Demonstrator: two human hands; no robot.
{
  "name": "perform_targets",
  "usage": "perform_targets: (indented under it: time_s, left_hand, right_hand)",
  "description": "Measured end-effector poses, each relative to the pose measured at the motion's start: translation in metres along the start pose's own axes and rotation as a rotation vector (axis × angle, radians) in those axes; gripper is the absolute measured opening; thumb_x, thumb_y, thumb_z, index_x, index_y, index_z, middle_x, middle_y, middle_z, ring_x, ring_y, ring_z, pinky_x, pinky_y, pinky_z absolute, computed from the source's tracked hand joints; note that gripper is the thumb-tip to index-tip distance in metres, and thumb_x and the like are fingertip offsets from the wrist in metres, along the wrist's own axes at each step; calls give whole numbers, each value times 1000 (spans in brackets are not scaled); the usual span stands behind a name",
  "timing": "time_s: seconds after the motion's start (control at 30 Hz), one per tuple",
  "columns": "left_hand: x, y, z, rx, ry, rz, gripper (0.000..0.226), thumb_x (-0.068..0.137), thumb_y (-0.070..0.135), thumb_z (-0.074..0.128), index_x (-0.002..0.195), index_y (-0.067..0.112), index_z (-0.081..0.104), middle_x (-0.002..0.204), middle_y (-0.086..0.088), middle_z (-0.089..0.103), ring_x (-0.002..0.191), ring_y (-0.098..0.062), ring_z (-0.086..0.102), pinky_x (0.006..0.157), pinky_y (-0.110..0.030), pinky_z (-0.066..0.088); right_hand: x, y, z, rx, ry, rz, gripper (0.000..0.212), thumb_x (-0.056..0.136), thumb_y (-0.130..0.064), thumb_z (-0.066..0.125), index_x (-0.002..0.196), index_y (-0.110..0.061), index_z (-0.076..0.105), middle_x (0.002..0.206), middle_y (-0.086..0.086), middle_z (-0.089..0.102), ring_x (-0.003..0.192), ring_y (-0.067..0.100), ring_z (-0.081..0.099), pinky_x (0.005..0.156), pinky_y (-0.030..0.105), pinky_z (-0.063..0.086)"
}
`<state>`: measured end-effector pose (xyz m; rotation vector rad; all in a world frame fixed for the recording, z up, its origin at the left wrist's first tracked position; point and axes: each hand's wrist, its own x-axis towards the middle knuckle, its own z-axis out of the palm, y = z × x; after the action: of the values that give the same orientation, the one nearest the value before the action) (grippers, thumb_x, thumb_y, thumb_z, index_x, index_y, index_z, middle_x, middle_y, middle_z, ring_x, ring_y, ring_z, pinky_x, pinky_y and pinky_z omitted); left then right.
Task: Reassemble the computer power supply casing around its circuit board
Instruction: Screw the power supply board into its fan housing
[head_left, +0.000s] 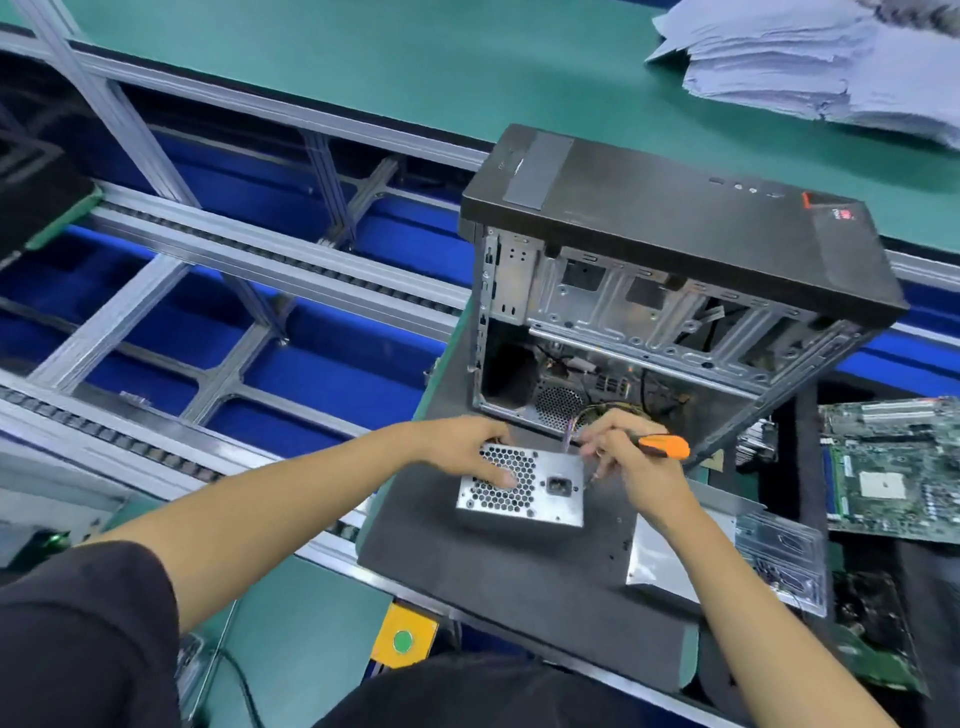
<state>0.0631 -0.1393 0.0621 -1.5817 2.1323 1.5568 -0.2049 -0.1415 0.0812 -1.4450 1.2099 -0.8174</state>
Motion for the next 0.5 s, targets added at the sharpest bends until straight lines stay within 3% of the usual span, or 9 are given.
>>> perform_targets:
  time_s: [0.1, 0.2, 0.3, 0.4, 0.5]
  left_hand:
    - [11, -5, -1, -77, -19, -6, 47, 78, 54, 83, 108, 26, 60, 104, -6, 71, 92, -30, 70, 78, -44, 60]
    - [7, -6, 3, -114, -29, 54, 45, 77, 50, 86, 108, 27, 62, 100, 14, 69, 86, -1, 67, 75, -28, 54]
    - [1, -1, 10, 36, -14, 86, 58, 72, 54, 86, 121, 36, 61, 116, 22, 64, 95, 5, 58, 76, -19, 44]
    - [-8, -6, 30, 297, 192, 90, 65, 66, 68, 81, 122, 51, 52, 125, 26, 60, 102, -2, 61, 68, -22, 37]
    - [-20, -24, 55, 375, 380, 161, 60, 72, 67, 76, 121, 51, 46, 121, 27, 59, 111, 1, 58, 75, -28, 47]
  right_hand:
    - [-2, 4, -4, 44, 42, 18, 28, 86, -13, 46, 81, -7, 73, 77, 15, 71, 51, 31, 55, 55, 36, 45]
    - [-8, 12, -7, 47, 115, 36, 12, 88, -13, 45, 86, -7, 54, 61, 8, 61, 49, 23, 51, 47, 32, 43]
    - [-18, 19, -11, 25, 163, 36, 10, 86, -15, 50, 76, -17, 48, 59, 8, 56, 48, 20, 48, 44, 29, 39]
    - [-27, 25, -15, 46, 202, 39, 11, 84, -11, 53, 77, -18, 50, 65, 15, 65, 44, 27, 47, 46, 30, 41]
    - [-36, 35, -19, 61, 210, 72, 5, 85, -5, 54, 84, -8, 50, 71, 18, 70, 47, 36, 50, 50, 38, 44]
